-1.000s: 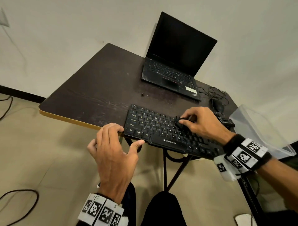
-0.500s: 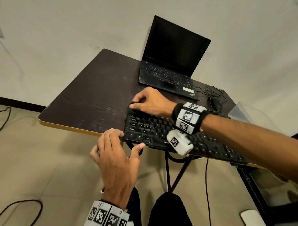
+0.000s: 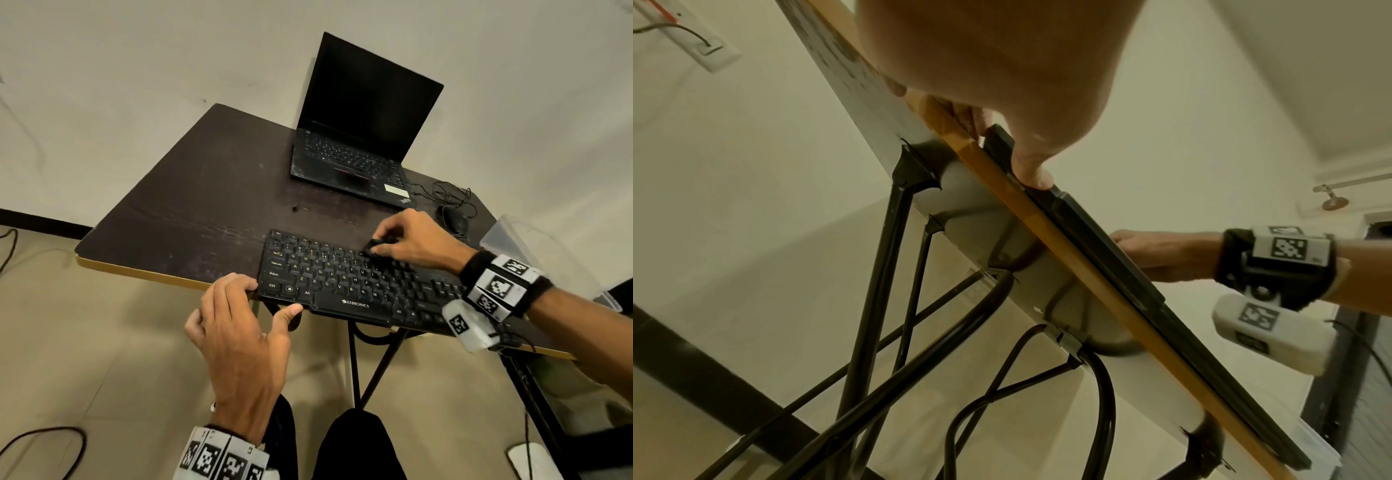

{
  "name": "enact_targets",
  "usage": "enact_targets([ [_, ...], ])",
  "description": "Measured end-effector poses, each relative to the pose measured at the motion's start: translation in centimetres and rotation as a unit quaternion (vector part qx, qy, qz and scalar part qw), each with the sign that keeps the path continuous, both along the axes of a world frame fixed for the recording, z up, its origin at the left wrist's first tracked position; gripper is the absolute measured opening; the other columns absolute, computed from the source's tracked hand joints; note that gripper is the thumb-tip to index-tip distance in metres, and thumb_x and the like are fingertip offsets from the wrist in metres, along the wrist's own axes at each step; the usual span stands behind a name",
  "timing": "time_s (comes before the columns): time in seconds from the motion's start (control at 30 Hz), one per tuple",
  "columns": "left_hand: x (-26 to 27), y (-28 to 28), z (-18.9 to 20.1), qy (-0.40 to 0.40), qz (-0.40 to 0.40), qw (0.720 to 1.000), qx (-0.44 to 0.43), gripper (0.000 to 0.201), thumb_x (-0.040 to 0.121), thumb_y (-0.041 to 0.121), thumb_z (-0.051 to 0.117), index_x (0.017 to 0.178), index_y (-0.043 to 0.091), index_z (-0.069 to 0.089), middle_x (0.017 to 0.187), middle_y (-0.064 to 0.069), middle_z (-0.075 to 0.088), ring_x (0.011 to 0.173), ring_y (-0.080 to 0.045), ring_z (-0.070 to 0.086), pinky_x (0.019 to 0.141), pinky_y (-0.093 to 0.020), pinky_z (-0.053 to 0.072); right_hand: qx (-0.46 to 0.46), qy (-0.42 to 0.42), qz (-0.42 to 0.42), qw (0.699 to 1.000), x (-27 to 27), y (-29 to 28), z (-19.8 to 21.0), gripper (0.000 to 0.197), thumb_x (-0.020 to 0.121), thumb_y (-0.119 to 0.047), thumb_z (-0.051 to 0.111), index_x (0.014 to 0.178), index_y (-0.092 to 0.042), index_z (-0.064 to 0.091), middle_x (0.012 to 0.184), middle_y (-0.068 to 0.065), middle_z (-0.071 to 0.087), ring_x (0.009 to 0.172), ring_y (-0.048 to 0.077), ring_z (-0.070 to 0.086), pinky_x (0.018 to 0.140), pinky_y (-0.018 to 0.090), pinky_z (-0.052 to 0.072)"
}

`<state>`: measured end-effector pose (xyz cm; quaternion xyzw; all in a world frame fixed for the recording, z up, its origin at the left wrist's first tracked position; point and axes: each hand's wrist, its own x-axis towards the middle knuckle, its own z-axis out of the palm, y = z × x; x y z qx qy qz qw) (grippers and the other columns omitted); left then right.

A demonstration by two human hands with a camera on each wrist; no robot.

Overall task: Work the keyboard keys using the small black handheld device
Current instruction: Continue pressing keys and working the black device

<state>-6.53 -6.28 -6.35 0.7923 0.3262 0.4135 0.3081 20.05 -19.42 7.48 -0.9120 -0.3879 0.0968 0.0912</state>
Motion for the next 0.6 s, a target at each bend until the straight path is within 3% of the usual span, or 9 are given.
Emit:
enact_targets([
  [0.1, 0.0, 0.0, 0.0, -0.005, 0.000, 1.000, 0.004, 0.057, 0.080, 0.055, 0.074, 0.117, 0.015, 0.058, 0.126, 0.001, 0.062, 0.126, -0.027, 0.056, 0.095, -0.045, 0.031, -0.006, -0.010, -0.021, 1.000, 0.7, -2.6, 0.2, 0.010, 0.094, -0.029, 0.084, 0.087, -0.031, 0.077, 0.088, -0.012, 0.076, 0.078, -0.001, 0.066, 0.068, 0.015, 0.043],
  [0.23, -0.1, 0.1, -0.1, -0.009, -0.003, 1.000, 0.004, 0.056, 0.081, 0.056, 0.074, 0.117, 0.015, 0.058, 0.128, 0.001, 0.063, 0.127, -0.028, 0.056, 0.095, -0.045, 0.031, 0.004, 0.018, -0.017, 1.000, 1.3, -3.1, 0.1, 0.008, 0.094, -0.032, 0.084, 0.086, -0.034, 0.082, 0.085, -0.015, 0.079, 0.074, -0.001, 0.068, 0.069, 0.018, 0.049],
  [0.33, 0.0, 0.0, 0.0, -0.009, -0.002, 1.000, 0.004, 0.057, 0.081, 0.055, 0.075, 0.117, 0.015, 0.058, 0.128, 0.000, 0.063, 0.128, -0.029, 0.055, 0.095, -0.046, 0.032, 0.015, 0.023, 0.006, 1.000, 1.1, -1.9, 0.2, 0.003, 0.091, -0.029, 0.087, 0.088, -0.028, 0.086, 0.084, -0.014, 0.080, 0.073, -0.005, 0.069, 0.073, 0.018, 0.050],
  [0.47, 0.1, 0.0, 0.1, -0.009, -0.001, 1.000, 0.000, 0.057, 0.080, 0.054, 0.075, 0.116, 0.014, 0.058, 0.127, -0.001, 0.062, 0.129, -0.029, 0.055, 0.096, -0.047, 0.033, -0.006, 0.022, 0.049, 0.999, 1.3, 0.3, 0.3, 0.004, 0.091, -0.021, 0.087, 0.091, -0.025, 0.086, 0.088, -0.010, 0.082, 0.082, 0.007, 0.076, 0.086, 0.030, 0.062],
  [0.6, 0.1, 0.0, 0.1, -0.005, -0.004, 1.000, -0.014, 0.057, 0.081, 0.047, 0.087, 0.117, 0.014, 0.058, 0.127, -0.001, 0.062, 0.128, -0.029, 0.054, 0.097, -0.047, 0.032, 0.034, 0.064, 0.068, 0.995, 1.5, 2.3, -0.3, 0.005, 0.091, -0.017, 0.087, 0.091, -0.023, 0.087, 0.087, -0.007, 0.083, 0.081, 0.005, 0.076, 0.094, 0.036, 0.063],
])
